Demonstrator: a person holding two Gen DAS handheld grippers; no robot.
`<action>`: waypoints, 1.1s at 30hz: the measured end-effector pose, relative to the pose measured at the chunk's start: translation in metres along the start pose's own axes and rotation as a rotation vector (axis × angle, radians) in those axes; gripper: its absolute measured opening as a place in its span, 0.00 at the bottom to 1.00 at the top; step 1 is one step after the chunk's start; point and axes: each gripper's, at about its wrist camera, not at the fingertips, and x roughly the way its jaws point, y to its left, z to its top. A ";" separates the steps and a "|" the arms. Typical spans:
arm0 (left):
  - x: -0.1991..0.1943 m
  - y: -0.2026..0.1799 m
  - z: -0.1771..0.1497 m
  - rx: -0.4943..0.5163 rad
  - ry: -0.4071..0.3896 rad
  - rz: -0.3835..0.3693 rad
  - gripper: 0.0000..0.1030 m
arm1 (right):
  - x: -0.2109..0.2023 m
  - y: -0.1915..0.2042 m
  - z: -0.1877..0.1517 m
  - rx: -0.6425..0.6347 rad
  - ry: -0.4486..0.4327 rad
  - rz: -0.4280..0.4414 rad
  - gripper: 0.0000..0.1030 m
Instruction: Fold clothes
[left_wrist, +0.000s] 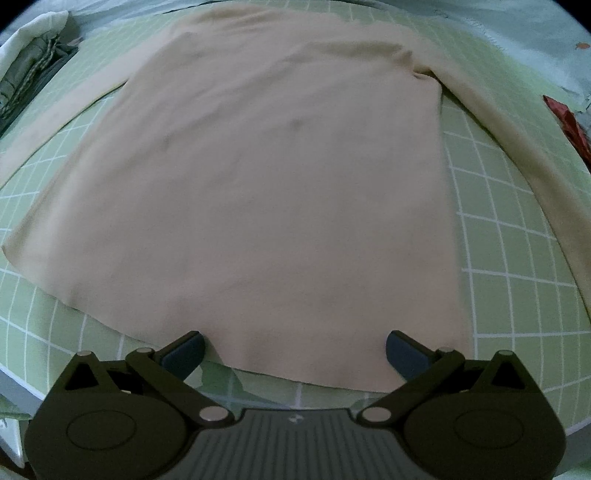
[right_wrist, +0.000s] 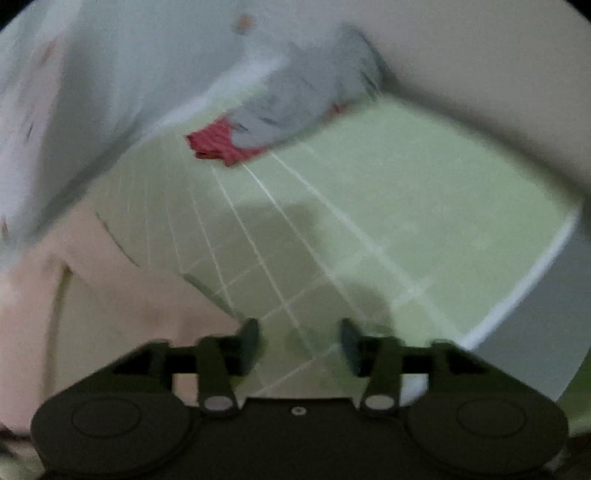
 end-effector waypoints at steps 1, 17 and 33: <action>0.001 -0.001 0.000 0.001 0.001 0.001 1.00 | -0.003 0.011 0.000 -0.072 -0.022 0.016 0.50; 0.003 -0.005 -0.004 0.008 -0.011 0.006 1.00 | 0.039 0.101 -0.016 -0.506 0.069 0.272 0.05; 0.001 -0.004 -0.006 0.005 -0.006 -0.003 1.00 | 0.009 0.115 -0.008 -0.435 0.136 0.525 0.46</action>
